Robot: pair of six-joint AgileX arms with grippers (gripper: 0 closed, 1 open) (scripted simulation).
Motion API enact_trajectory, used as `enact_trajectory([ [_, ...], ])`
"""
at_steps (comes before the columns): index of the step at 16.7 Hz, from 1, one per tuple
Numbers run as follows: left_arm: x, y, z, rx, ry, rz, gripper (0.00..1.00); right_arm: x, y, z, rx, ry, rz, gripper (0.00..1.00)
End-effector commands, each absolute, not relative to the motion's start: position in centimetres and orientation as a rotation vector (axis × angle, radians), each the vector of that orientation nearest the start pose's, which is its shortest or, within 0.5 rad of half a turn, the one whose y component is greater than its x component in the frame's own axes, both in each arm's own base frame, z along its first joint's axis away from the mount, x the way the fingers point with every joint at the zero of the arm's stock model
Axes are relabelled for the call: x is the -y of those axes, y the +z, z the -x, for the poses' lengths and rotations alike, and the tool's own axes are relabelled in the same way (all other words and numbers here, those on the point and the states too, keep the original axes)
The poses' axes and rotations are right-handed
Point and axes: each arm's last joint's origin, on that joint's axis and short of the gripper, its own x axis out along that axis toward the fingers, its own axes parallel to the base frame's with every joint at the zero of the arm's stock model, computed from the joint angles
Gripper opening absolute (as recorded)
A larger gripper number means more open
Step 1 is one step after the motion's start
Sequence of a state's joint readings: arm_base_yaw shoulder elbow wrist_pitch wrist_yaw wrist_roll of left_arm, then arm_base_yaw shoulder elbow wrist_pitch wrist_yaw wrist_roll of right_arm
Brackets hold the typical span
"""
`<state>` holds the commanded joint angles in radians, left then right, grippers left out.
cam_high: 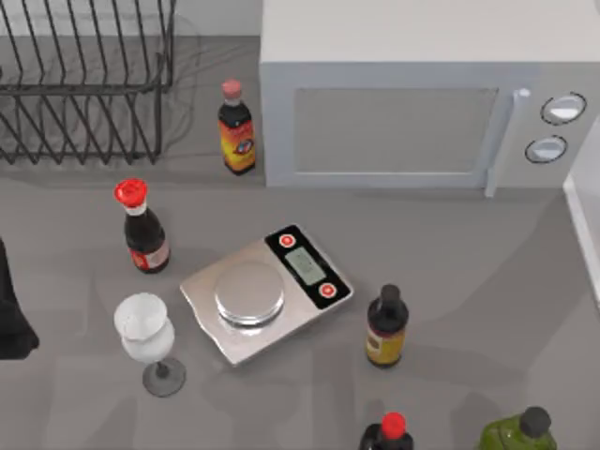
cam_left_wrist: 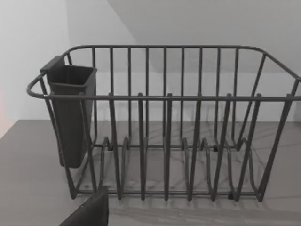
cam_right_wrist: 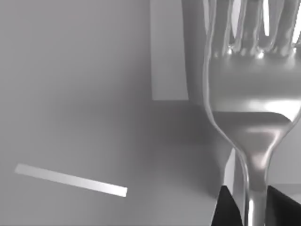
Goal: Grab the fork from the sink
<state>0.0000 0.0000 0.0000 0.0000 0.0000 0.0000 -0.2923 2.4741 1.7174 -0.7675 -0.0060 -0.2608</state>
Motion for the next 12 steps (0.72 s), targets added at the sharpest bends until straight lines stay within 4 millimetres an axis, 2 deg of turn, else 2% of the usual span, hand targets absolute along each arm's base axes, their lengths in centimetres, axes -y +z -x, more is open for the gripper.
enact_trajectory([
  [3, 0.1, 16.0, -10.6, 0.000, 0.000, 0.000, 1.00, 12.9, 6.9, -44.4, -1.523, -0.015, -0.014, 0.00],
  [9, 0.1, 16.0, -10.6, 0.000, 0.000, 0.000, 1.00, 12.8, 16.2, -44.1, -1.537, -0.012, -0.017, 0.00],
  [11, 0.1, 16.0, -10.6, 0.000, 0.000, 0.000, 1.00, 12.6, 18.1, -43.8, -1.527, -0.014, -0.015, 0.00],
  [12, 0.1, 16.0, -10.6, 0.000, 0.000, 0.000, 1.00, 12.6, 18.5, -43.8, -1.524, -0.015, -0.014, 0.00],
])
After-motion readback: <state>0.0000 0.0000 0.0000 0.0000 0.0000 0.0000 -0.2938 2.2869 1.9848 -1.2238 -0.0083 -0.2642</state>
